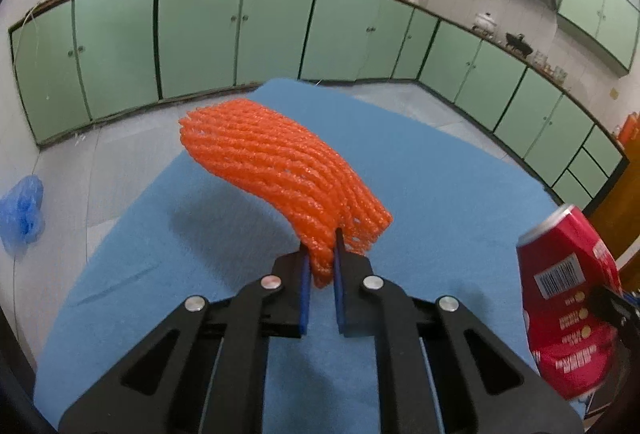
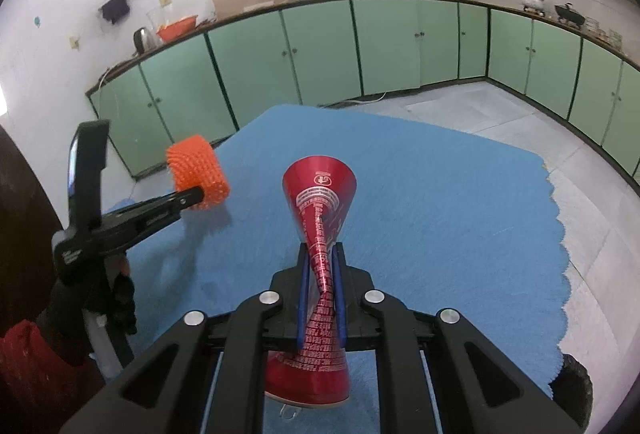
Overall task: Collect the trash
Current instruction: 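Grasp the orange foam net with the left tool, then carry red can and orange net over the black bin and release both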
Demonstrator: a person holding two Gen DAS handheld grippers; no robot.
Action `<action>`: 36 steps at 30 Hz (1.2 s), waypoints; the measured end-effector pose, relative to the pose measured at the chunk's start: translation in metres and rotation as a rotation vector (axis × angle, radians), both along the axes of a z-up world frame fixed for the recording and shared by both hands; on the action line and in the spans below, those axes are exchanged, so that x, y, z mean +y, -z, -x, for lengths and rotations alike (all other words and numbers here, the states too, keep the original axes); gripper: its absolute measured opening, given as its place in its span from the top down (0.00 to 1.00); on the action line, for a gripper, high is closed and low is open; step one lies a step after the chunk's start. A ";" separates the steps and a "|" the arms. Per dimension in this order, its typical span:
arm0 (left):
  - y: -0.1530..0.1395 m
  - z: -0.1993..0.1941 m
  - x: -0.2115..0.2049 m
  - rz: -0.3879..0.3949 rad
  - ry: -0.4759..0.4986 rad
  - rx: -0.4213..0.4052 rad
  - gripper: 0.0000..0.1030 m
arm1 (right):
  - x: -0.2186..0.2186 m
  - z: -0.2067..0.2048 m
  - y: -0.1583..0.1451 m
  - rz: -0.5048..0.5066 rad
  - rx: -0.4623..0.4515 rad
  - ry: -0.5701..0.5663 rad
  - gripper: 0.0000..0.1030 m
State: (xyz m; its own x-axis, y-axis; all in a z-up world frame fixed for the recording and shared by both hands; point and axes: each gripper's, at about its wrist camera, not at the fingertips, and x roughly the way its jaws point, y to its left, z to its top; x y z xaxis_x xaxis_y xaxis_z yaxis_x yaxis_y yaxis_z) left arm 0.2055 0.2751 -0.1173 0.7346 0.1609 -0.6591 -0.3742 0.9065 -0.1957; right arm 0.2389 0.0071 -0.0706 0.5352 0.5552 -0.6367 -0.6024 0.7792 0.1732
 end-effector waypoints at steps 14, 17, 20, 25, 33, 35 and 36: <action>-0.042 0.007 -0.084 -0.039 0.200 -0.097 0.92 | -0.053 0.017 -0.032 -0.040 -0.031 0.144 0.90; -0.046 0.006 -0.105 -0.042 0.250 -0.109 0.92 | -0.071 0.023 -0.036 -0.045 -0.038 0.182 0.90; -0.048 0.006 -0.128 -0.041 0.299 -0.118 0.92 | -0.089 0.028 -0.038 -0.046 -0.044 0.217 0.90; -0.051 0.002 -0.169 -0.041 0.392 -0.129 0.92 | -0.125 0.035 -0.038 -0.047 -0.040 0.293 0.90; -0.051 0.009 -0.236 -0.040 0.531 -0.145 0.92 | -0.188 0.057 -0.038 -0.054 -0.052 0.429 0.90; -0.050 0.010 -0.252 -0.042 0.563 -0.146 0.92 | -0.206 0.064 -0.038 -0.058 -0.054 0.462 0.90; -0.050 0.010 -0.257 -0.043 0.577 -0.146 0.92 | -0.215 0.067 -0.037 -0.059 -0.054 0.479 0.90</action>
State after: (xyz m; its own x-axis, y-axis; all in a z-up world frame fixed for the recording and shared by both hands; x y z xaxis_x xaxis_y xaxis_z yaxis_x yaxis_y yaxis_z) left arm 0.1953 0.0181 -0.0675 0.7939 -0.2669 -0.5464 0.2088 0.9635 -0.1672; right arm 0.1721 -0.2077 -0.0335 0.7706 0.2724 -0.5761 -0.1873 0.9609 0.2038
